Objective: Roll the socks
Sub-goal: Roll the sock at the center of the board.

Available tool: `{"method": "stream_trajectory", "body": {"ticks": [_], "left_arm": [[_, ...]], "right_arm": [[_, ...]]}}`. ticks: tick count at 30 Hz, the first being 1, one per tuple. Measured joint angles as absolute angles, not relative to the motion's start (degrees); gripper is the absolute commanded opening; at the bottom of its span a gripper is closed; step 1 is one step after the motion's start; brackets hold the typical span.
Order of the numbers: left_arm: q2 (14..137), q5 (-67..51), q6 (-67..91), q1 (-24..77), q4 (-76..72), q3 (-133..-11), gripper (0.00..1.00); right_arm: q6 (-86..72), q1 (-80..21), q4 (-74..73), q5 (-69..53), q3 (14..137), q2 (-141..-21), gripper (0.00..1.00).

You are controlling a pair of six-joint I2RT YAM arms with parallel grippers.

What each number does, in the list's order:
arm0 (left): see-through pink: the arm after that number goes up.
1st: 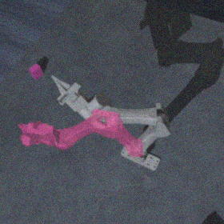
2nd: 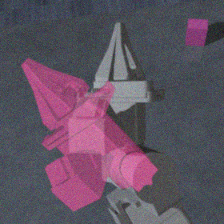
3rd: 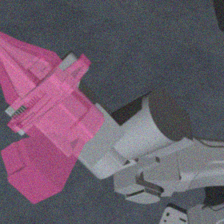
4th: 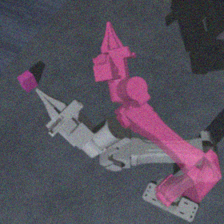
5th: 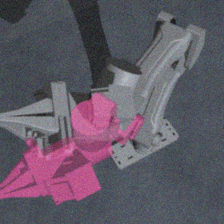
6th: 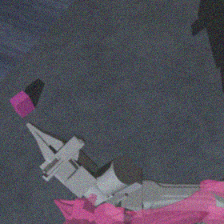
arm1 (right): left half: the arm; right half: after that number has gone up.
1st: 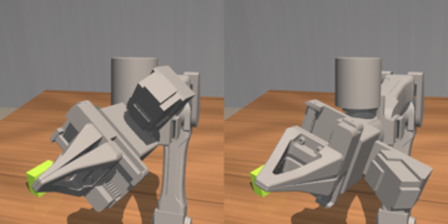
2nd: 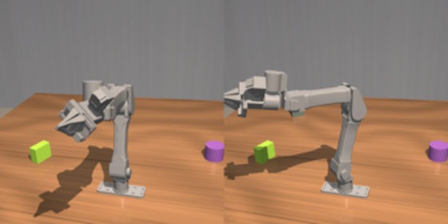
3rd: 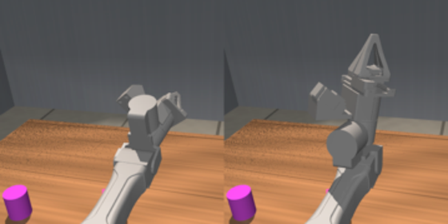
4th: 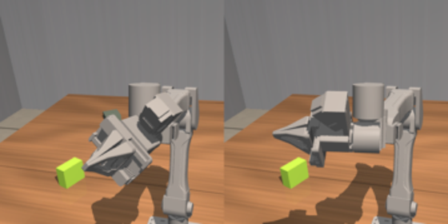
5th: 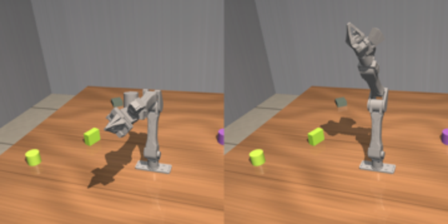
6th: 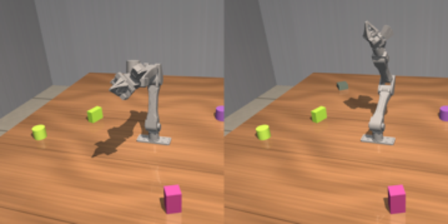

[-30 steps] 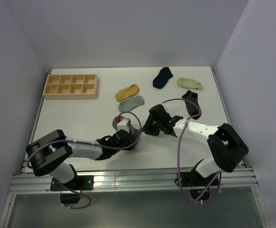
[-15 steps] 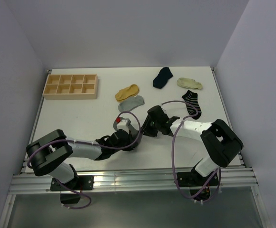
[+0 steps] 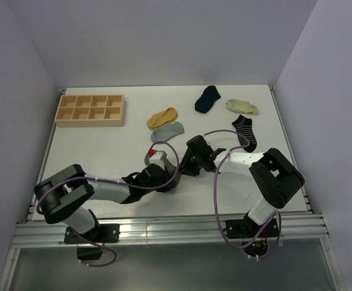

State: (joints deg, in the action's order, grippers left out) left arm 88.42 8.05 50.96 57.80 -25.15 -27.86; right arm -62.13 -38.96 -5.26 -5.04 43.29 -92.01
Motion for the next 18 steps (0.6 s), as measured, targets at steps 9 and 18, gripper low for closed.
{"method": "stream_trajectory", "body": {"ticks": [9, 18], "left_arm": [[88.77, 7.03, 51.66, 57.23, -26.55, -27.42, 0.06], [86.00, 9.02, 51.40, 57.08, -22.94, -27.35, 0.46]], "right_arm": [[-61.60, -38.96, -5.02, -6.04, 44.36, -93.82, 0.10], [-60.14, -39.09, -11.88, -3.90, 47.99, -93.86, 0.00]]}}
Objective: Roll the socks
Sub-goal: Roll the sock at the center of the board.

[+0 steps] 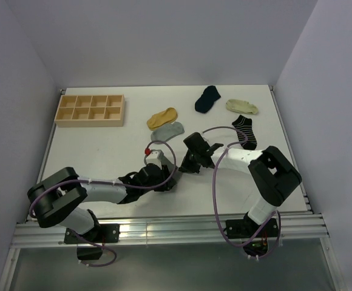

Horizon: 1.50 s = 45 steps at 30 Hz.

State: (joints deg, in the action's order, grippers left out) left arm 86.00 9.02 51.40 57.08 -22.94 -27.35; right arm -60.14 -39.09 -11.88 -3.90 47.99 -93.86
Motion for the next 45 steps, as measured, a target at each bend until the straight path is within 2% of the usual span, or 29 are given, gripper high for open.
{"method": "stream_trajectory", "body": {"ticks": [1, 4, 12, 25, 42, 45], "left_arm": [[85.21, 9.80, 51.27, 57.14, -21.87, -27.35, 0.55], [82.19, 13.89, 50.06, 58.04, -17.41, -28.32, 0.62], [81.30, 25.08, 42.94, 65.04, -10.87, -36.49, 0.63], [90.72, 30.48, 35.07, 68.18, -10.87, -40.53, 0.56], [96.20, 32.36, 30.61, 71.75, -12.38, -42.17, 0.50], [97.32, 33.10, 30.61, 72.01, -12.21, -42.81, 0.42]], "right_arm": [[-60.07, -39.16, -13.08, -3.55, 48.71, -93.86, 0.00], [-59.86, -39.40, -15.77, -2.66, 50.54, -93.89, 0.00], [-59.07, -39.72, -21.67, -0.64, 54.17, -95.13, 0.00], [-58.83, -39.99, -24.51, -0.47, 55.57, -96.92, 0.00], [-58.76, -39.99, -25.21, -0.93, 56.27, -97.78, 0.00], [-58.76, -39.99, -25.19, -1.04, 56.25, -97.78, 0.00]]}}
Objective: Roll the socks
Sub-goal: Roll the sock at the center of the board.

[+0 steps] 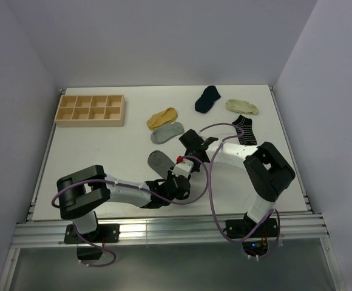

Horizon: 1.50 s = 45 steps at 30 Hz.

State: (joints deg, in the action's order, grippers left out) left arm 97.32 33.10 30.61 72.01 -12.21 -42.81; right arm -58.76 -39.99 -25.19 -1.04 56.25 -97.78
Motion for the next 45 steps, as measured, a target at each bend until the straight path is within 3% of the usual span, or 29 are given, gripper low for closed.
{"method": "stream_trajectory", "body": {"ticks": [3, 7, 9, 15, 17, 30, 45], "left_arm": [[98.83, 34.65, 30.61, 72.38, -11.29, -44.01, 0.29], [99.81, 35.86, 30.96, 72.93, -10.98, -45.15, 0.01], [99.92, 36.12, 31.18, 73.10, -10.85, -45.25, 0.00], [98.87, 35.18, 33.17, 72.86, -11.33, -44.14, 0.00], [97.08, 33.43, 34.63, 72.14, -11.97, -42.19, 0.00], [86.80, 11.31, 47.79, 57.95, -23.68, -27.62, 0.00], [88.51, -7.88, 60.77, 46.72, -38.02, -19.88, 0.02]], "right_arm": [[-58.78, -39.99, -25.19, -1.15, 56.27, -97.80, 0.00], [-58.78, -39.99, -25.10, -1.15, 56.27, -97.82, 0.00], [-58.78, -39.99, -25.04, -1.19, 56.27, -97.82, 0.00], [-58.92, -39.99, -24.03, -1.80, 55.88, -97.45, 0.21], [-59.02, -39.99, -23.18, -2.28, 54.92, -96.57, 0.23], [-61.89, -39.44, -10.94, -1.74, 43.68, -83.33, 0.47], [-62.78, -40.01, -3.53, -3.84, 42.72, -88.36, 0.54]]}}
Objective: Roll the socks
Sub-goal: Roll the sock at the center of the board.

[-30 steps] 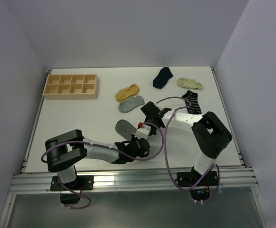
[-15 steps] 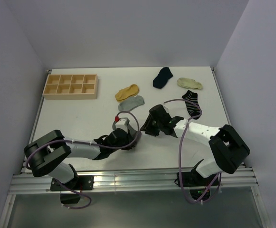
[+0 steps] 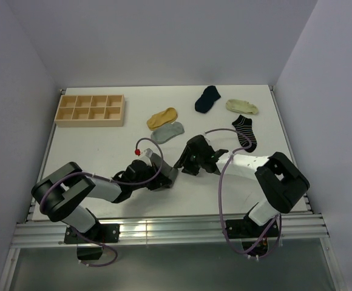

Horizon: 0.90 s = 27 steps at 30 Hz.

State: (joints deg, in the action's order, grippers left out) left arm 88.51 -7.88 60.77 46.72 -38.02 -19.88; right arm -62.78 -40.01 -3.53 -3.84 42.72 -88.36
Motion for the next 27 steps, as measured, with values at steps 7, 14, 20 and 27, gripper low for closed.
{"method": "stream_trajectory", "body": {"ticks": [7, 14, 20, 27], "left_arm": [[90.59, -11.00, 62.81, 45.50, -40.73, -19.88, 0.02], [92.90, -13.26, 64.66, 44.36, -43.92, -19.86, 0.03], [93.49, -14.06, 65.54, 43.83, -44.77, -19.81, 0.07], [93.10, -13.34, 64.62, 43.64, -43.31, -19.94, 0.35]], "right_arm": [[-63.22, -40.73, -2.66, -5.21, 42.94, -91.59, 0.54], [-63.44, -40.77, -1.04, -6.83, 43.62, -93.73, 0.42], [-63.26, -40.80, -0.47, -7.42, 43.72, -94.89, 0.10], [-61.56, -40.95, -5.06, -6.42, 46.78, -95.07, 0.00]]}}
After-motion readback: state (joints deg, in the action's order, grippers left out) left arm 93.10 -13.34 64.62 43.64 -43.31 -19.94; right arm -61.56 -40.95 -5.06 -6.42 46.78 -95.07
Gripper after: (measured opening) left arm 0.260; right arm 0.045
